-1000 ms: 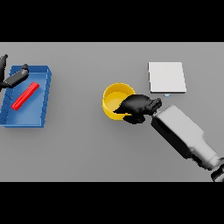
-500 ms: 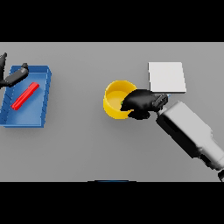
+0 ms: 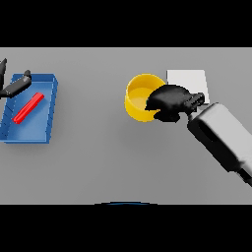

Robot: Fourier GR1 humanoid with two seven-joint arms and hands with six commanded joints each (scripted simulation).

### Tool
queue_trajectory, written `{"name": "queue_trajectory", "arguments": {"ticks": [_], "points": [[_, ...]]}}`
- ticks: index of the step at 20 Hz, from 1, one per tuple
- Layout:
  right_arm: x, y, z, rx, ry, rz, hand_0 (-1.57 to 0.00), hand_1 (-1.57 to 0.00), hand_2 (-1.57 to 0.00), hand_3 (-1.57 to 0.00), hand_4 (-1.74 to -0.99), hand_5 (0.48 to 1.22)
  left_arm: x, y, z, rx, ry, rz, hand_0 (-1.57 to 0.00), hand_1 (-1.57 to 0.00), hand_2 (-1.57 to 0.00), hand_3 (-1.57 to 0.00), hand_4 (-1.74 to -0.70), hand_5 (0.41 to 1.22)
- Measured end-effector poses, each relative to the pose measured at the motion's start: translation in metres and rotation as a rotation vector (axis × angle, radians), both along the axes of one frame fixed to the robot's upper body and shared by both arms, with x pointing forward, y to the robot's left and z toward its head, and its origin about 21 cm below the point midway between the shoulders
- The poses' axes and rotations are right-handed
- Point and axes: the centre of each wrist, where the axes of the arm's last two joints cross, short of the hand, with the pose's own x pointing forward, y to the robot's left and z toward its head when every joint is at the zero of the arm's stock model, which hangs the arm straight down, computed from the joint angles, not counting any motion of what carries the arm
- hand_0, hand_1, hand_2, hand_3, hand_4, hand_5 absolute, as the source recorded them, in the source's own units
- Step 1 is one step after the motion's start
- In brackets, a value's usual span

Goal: Pick up the red beaker and tilt it to pour out 1 green nut into yellow bowl. Pick up the yellow bowl and place it on the metallic measuring scale.

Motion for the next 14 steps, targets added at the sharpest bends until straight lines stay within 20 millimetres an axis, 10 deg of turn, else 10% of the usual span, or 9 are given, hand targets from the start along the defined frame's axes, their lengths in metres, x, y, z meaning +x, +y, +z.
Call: {"name": "queue_trajectory", "arguments": {"ticks": [14], "points": [[0.053, -0.08, 0.015, 0.008, -0.123, -0.258, -1.57, -1.57, -1.57, -1.18, -1.72, 1.221, -0.012, -0.002, 0.005, 0.011, 0.022, 0.027, 0.0, 0.0, 0.0, 0.0, -0.83, 0.769]]}}
